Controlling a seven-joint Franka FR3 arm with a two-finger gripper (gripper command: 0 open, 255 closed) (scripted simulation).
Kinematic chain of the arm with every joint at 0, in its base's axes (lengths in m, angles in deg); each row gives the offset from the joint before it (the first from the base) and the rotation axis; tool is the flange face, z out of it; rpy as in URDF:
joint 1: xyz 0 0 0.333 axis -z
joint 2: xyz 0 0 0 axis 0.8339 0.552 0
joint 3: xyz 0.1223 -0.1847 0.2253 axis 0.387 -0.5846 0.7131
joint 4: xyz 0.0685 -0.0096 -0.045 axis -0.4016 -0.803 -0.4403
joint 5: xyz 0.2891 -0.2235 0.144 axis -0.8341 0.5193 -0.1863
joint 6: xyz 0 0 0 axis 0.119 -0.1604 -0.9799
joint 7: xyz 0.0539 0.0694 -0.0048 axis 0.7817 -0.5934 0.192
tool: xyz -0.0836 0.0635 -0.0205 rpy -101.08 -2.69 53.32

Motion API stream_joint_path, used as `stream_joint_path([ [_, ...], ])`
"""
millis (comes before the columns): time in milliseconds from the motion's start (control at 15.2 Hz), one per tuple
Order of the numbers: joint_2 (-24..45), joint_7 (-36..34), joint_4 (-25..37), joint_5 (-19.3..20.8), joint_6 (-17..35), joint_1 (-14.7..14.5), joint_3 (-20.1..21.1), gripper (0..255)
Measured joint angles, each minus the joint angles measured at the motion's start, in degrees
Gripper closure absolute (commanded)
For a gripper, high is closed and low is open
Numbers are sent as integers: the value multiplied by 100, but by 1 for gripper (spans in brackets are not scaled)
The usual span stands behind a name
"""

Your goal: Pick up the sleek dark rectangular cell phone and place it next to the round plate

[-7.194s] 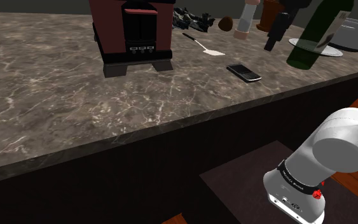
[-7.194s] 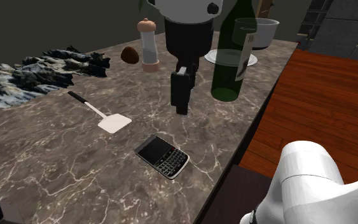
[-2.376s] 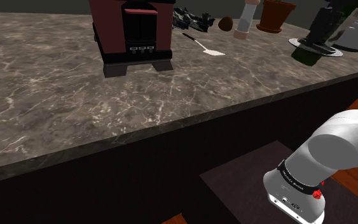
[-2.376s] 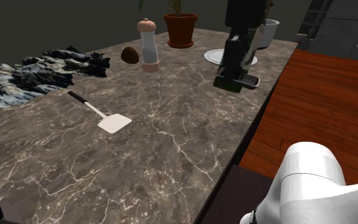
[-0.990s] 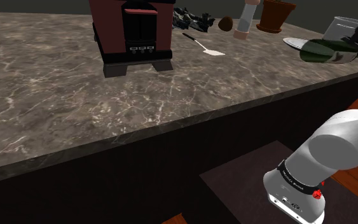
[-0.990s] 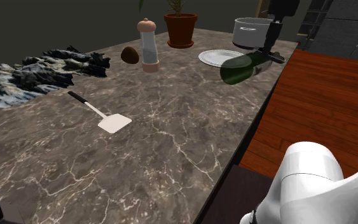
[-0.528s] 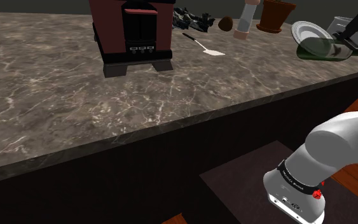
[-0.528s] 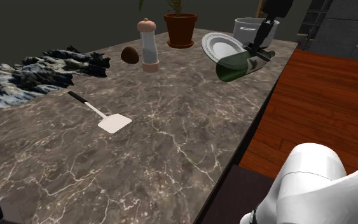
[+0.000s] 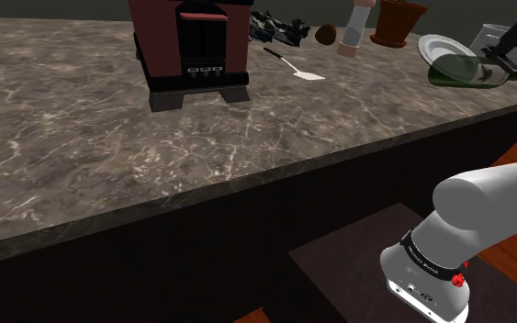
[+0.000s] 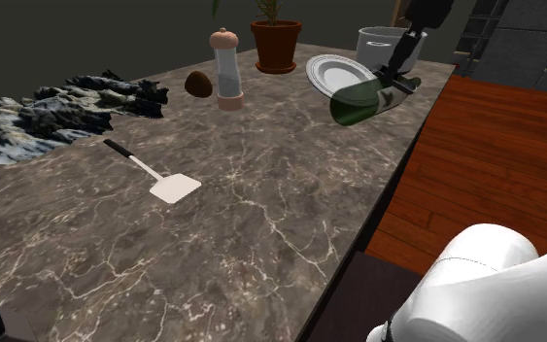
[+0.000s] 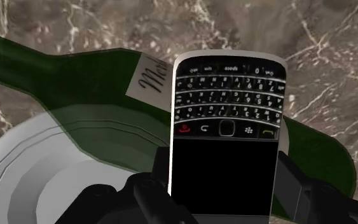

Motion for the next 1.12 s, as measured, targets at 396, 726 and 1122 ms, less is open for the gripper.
stream_joint_path([
  [396,319,533,59,-608,-124,785,361,0],
  [726,276,775,-117,-1064,-57,1157,476,0],
  [1122,745,893,244,-560,-563,1843,1323,0],
])
